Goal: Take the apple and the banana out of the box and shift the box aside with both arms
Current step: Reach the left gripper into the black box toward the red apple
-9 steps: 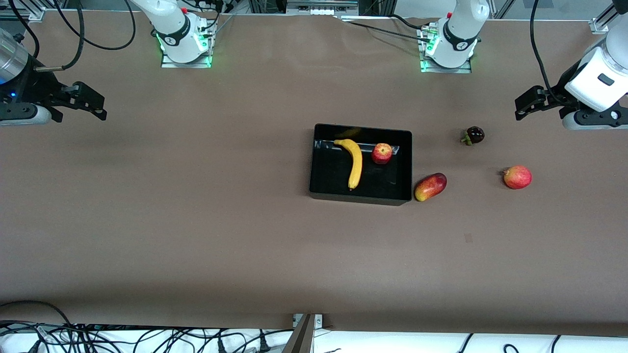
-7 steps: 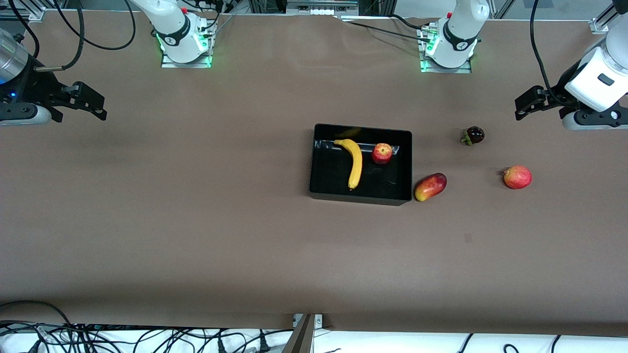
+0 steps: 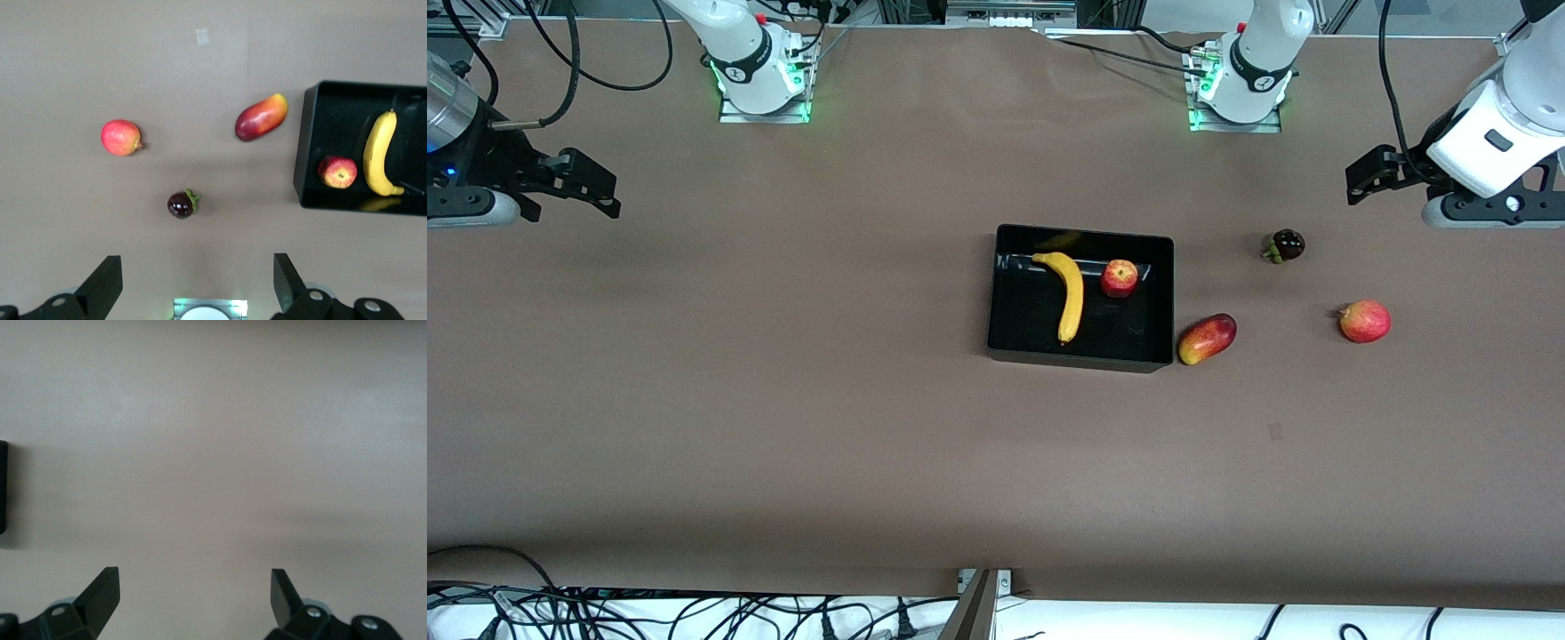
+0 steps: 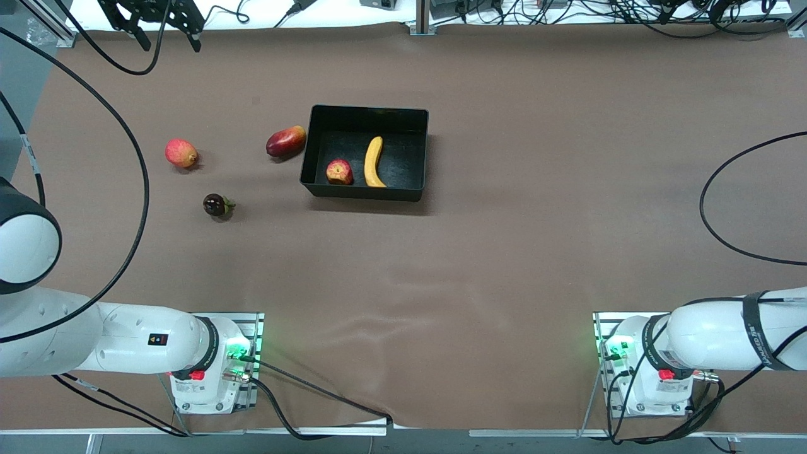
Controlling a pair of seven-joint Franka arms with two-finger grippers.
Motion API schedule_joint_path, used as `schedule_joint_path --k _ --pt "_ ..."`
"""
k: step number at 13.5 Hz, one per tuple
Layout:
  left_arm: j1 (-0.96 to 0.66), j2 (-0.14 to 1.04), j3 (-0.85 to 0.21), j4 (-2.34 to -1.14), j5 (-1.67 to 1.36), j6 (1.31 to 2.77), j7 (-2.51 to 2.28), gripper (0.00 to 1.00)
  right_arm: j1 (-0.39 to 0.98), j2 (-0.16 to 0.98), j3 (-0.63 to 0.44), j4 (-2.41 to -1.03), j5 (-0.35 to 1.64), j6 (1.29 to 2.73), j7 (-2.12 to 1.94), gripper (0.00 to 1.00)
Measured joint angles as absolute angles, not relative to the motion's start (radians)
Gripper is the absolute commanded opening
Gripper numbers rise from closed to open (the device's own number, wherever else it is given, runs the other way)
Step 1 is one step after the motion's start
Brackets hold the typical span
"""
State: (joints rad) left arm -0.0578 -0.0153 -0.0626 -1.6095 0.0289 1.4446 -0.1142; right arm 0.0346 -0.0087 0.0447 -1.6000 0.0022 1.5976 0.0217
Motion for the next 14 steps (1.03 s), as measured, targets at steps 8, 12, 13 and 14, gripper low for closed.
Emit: schedule_joint_path --k 8,12,13,14 --pt "-0.064 0.114 -0.267 -1.609 0.029 1.332 -0.131 1.0 0.035 -0.009 0.045 -1.6 0.002 1.598 0.022 1.0" --pt "-0.065 0.242 -0.335 -1.609 0.029 1.53 -0.25 1.0 0.035 -0.009 0.045 -1.599 0.002 1.598 0.022 1.0" --pt "-0.066 0.281 -0.347 -1.61 0.029 1.576 -0.271 1.0 0.035 -0.009 0.045 -1.599 0.002 1.598 0.022 1.0" --pt "-0.066 0.317 -0.352 -1.61 0.029 1.609 -0.277 1.0 0.035 -0.009 0.045 -1.599 0.002 1.598 0.022 1.0"
